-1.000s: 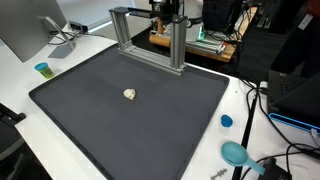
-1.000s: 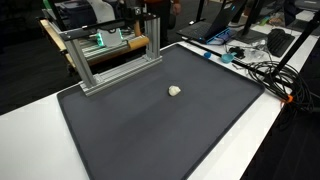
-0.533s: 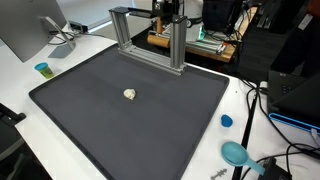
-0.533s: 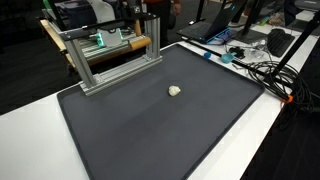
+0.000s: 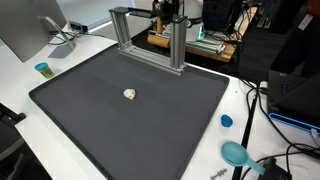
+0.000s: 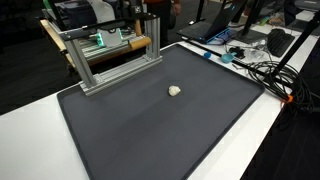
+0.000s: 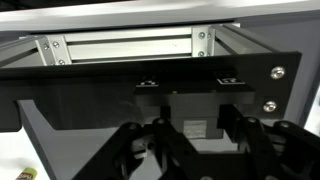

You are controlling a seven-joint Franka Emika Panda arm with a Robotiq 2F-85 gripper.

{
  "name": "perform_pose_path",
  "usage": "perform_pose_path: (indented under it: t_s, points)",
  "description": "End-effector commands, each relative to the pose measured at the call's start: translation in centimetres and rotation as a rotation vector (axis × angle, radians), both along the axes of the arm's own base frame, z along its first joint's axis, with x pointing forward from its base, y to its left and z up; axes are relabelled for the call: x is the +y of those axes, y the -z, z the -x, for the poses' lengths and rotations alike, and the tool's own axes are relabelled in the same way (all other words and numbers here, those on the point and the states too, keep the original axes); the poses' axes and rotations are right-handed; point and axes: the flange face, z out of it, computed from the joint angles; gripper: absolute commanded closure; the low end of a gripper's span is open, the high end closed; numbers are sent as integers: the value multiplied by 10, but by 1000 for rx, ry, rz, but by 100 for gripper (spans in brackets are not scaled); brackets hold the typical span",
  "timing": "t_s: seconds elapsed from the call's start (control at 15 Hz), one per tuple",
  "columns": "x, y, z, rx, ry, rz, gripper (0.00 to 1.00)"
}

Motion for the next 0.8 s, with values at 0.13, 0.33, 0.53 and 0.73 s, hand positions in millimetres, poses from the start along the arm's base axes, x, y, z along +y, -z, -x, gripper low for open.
perform_pose_path:
  t_s: [0.13,0.33,0.53,0.73]
  points:
    - [4,5,5,57,-18,-3,30]
    - [7,4,3,83,-56,-11,58]
    - [4,1,0,91,-74,-12,74]
    - [5,0,-4,105,-78,-18,79]
